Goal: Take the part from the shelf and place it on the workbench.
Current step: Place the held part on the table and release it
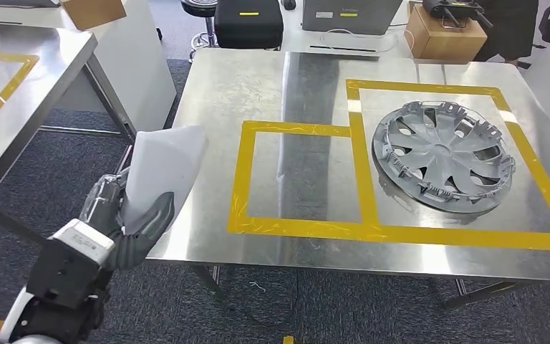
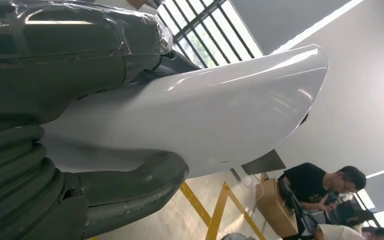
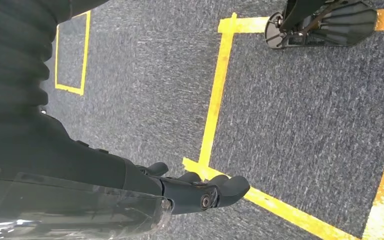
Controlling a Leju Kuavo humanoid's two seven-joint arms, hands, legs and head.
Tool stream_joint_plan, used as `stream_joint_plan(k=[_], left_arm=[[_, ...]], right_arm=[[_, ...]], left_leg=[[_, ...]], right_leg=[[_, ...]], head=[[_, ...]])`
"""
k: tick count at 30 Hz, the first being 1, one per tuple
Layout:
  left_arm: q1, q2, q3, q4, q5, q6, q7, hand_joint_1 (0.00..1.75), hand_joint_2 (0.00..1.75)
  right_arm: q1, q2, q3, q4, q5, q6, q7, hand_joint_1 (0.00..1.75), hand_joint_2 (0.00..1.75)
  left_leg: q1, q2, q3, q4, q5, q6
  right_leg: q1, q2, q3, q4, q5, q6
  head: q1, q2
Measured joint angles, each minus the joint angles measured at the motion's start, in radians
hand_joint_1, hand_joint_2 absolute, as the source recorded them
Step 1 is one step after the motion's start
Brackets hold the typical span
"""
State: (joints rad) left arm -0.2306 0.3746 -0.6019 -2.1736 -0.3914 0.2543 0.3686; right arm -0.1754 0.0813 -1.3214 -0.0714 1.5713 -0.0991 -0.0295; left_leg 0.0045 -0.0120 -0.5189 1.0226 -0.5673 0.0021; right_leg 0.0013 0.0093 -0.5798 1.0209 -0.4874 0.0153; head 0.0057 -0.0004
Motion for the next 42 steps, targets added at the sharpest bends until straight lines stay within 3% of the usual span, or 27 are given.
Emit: stream_joint_plan(k=[11, 42], left_arm=[[-0.057, 0.024, -0.019, 0.000, -0.018, -0.012, 0.015, 1.75, 1.75], [-0.070, 0.036, -0.042, 0.000, -0.017, -0.012, 0.016, 1.75, 1.75]], right_arm=[[0.000, 0.006, 0.000, 0.000, 0.000, 0.000, 0.002, 0.00, 1.75], [0.000, 0.006, -0.002, 0.000, 0.000, 0.000, 0.002, 0.00, 1.75]], left_leg=[[0.000, 0.001, 0.000, 0.000, 0.000, 0.000], [0.000, 0.004, 0.000, 0.000, 0.000, 0.000]], right_leg=[[0.000, 0.000, 0.000, -0.001, 0.000, 0.000], [0.000, 0.000, 0.001, -0.002, 0.000, 0.000]], head=[[0.000, 0.000], [0.000, 0.000]])
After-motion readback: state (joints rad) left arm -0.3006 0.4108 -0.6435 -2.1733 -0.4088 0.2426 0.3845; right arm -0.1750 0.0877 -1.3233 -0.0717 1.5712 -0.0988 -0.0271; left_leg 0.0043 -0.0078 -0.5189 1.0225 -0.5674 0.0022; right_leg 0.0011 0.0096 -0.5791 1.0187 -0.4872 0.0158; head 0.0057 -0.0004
